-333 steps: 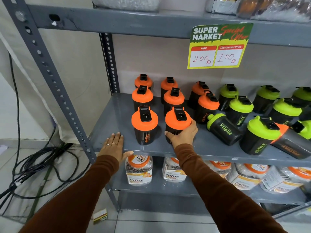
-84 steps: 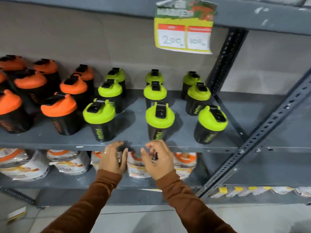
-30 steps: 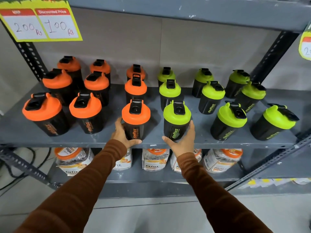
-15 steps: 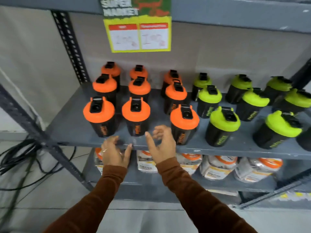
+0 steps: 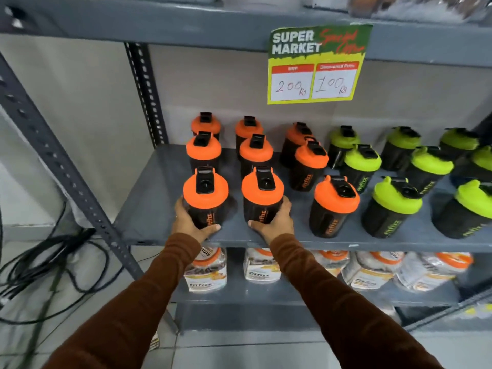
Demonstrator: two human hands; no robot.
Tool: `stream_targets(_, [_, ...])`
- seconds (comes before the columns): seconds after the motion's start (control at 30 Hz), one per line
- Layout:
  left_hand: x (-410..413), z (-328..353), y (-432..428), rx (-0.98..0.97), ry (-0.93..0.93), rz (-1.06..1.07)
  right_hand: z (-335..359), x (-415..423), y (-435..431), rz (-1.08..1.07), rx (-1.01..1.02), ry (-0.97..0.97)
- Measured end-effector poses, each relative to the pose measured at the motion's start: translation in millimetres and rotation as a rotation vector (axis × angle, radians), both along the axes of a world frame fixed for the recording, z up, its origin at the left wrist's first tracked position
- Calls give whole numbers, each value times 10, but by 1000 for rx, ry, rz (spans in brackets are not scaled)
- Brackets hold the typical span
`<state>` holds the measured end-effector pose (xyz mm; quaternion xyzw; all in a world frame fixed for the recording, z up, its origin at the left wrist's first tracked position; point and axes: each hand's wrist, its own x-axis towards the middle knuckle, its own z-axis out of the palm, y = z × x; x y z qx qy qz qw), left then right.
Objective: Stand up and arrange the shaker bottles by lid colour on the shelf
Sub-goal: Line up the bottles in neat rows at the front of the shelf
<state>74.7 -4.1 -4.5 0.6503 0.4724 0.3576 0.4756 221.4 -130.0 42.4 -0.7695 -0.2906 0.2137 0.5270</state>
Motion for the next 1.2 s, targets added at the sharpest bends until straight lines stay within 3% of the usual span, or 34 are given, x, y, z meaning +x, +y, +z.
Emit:
stream_targets(0.33, [-220, 18, 0, 86, 72, -186, -29, -118, -161, 39, -15, -8])
stream_targets(0.6, [-295, 45, 25, 54, 110, -230, -35, -90, -194, 34, -134, -27])
stream_targets(1.2, [-344, 47, 25, 81, 179, -248, -81, -58, -157, 52, -148, -40])
